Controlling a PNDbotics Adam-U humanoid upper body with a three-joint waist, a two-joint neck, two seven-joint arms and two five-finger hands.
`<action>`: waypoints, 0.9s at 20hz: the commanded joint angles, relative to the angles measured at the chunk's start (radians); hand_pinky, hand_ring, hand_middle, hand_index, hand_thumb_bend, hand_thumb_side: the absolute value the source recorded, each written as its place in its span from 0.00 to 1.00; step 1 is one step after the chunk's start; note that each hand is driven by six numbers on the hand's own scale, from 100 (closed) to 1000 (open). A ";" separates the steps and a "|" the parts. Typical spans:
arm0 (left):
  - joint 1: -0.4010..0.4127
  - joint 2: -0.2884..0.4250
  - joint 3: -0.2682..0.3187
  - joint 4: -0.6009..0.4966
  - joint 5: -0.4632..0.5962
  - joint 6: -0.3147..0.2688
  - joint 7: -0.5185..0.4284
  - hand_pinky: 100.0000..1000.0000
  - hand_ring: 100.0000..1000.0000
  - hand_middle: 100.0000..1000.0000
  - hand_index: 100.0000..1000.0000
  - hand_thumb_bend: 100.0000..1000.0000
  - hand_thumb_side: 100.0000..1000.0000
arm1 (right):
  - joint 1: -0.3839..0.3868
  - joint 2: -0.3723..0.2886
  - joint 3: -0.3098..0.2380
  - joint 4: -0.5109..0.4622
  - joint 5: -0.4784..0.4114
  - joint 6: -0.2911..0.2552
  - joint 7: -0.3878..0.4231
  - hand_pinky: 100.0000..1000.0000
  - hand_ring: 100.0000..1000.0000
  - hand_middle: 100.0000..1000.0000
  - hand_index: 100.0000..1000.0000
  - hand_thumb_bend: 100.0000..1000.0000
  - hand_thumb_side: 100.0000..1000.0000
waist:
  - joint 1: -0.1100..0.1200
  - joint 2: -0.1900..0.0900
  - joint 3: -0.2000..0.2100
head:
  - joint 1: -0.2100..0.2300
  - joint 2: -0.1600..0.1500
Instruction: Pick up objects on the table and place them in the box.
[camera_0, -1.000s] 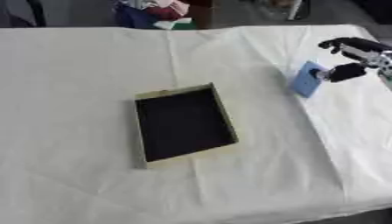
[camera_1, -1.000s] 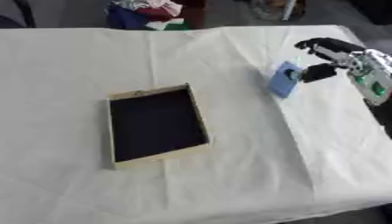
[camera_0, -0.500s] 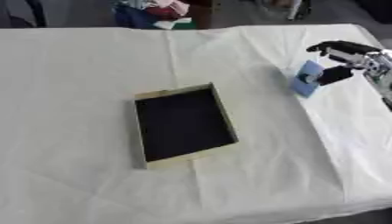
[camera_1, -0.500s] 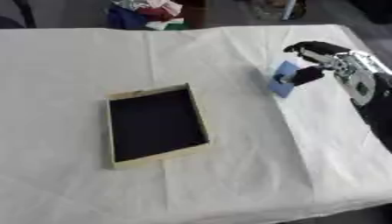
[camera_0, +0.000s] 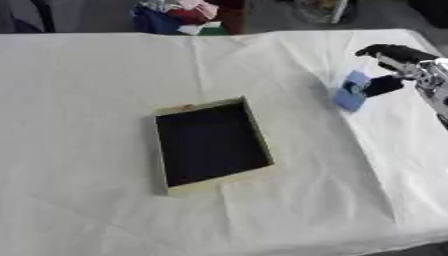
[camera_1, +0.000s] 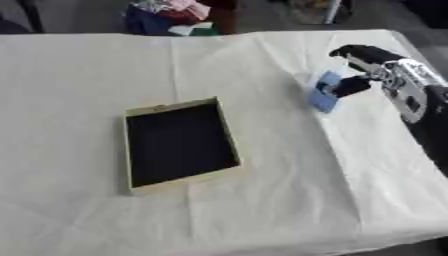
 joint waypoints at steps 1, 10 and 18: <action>-0.014 0.017 -0.002 -0.015 0.003 -0.002 -0.003 0.71 0.51 0.51 0.64 0.35 0.64 | 0.003 -0.069 -0.036 0.000 -0.043 0.008 -0.027 0.95 0.97 0.95 1.00 0.21 0.56 | 0.001 -0.008 0.004 | -0.005 -0.018; -0.020 0.018 -0.003 -0.018 0.004 -0.001 -0.005 0.71 0.51 0.51 0.64 0.35 0.64 | 0.033 -0.082 -0.051 0.043 -0.164 0.006 -0.032 0.92 0.94 0.94 1.00 0.24 0.59 | 0.004 0.003 0.011 | -0.011 -0.024; -0.020 0.015 -0.003 -0.019 0.005 -0.001 -0.007 0.71 0.51 0.51 0.64 0.35 0.65 | 0.022 -0.049 -0.022 0.064 -0.186 -0.062 0.129 0.83 0.85 0.82 0.95 0.14 0.59 | 0.007 0.001 0.011 | -0.013 -0.021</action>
